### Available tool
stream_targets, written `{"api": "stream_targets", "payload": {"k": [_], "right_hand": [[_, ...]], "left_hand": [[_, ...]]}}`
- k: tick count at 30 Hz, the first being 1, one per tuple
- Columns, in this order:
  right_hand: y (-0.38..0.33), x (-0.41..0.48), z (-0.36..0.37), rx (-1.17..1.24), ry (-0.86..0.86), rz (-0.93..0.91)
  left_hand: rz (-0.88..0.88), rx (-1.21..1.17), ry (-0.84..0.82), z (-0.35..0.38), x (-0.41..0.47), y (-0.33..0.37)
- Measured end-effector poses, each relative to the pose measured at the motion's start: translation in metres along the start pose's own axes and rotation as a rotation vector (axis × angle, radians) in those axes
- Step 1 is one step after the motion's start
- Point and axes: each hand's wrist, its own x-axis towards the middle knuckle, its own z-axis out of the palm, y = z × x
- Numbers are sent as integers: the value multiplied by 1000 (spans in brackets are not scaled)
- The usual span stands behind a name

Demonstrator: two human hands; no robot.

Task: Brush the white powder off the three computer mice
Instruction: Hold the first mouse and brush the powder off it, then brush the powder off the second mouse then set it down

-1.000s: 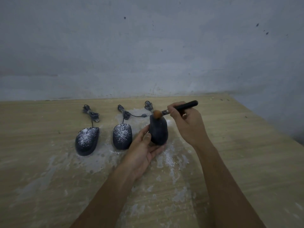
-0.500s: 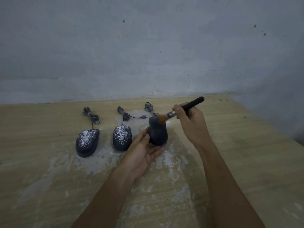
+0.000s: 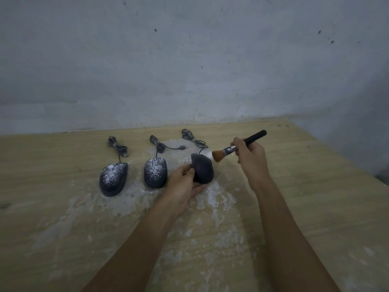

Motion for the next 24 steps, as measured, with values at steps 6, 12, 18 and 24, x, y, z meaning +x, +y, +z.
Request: {"api": "stream_targets", "payload": {"k": [6, 12, 18, 24], "right_hand": [[2, 0, 2, 66, 24, 53], [5, -6, 5, 19, -17, 42], [2, -13, 10, 15, -44, 46], [-2, -24, 17, 38, -67, 55]], "left_hand": [[3, 147, 123, 15, 16, 8], [150, 464, 236, 16, 10, 13], [221, 635, 281, 9, -5, 18], [281, 632, 243, 1, -14, 16]]}}
